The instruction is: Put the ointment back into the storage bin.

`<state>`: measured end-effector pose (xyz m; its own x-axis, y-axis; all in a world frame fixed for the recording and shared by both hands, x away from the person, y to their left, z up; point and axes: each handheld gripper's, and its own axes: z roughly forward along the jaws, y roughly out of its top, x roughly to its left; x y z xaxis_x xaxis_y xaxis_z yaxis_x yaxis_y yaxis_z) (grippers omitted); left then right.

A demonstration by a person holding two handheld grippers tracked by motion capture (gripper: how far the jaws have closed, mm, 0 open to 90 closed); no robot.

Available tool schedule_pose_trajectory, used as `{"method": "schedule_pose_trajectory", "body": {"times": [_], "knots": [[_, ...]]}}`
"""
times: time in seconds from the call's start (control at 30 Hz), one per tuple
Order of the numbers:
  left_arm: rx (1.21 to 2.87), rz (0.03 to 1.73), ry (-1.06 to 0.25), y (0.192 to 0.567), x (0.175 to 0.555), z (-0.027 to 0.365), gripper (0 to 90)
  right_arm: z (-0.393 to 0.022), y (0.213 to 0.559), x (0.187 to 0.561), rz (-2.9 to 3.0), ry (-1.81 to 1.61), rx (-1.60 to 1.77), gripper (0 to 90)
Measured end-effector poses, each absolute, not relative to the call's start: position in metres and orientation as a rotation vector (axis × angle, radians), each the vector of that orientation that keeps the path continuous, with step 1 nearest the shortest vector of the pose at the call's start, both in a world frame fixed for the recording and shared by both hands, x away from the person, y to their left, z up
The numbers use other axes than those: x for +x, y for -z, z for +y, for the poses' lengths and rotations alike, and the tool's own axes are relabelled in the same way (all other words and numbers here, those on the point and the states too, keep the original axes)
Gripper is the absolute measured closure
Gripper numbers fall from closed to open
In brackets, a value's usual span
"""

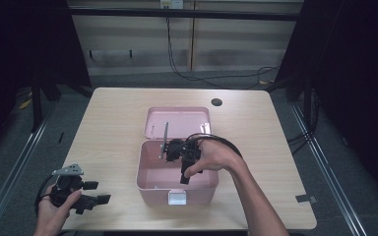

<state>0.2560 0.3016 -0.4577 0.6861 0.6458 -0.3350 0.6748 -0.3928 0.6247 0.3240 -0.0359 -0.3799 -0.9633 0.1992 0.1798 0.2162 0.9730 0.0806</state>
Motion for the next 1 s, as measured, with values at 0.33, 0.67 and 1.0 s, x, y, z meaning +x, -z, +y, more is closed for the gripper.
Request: {"method": "schedule_pose_trajectory", "body": {"times": [0.33,0.67,1.0], "knots": [[2.129,1.008,0.051,0.458,0.256,0.302,18.5,-0.045,0.373,0.322,-2.964,0.121,-0.334,59.3],[2.127,1.012,0.047,0.458,0.256,0.302,18.5,-0.057,0.353,0.322,-2.993,0.139,-0.392,58.9],[2.127,1.01,0.051,0.458,0.256,0.302,18.5,-0.074,0.333,0.318,-3.009,0.178,-0.449,58.9]]}}
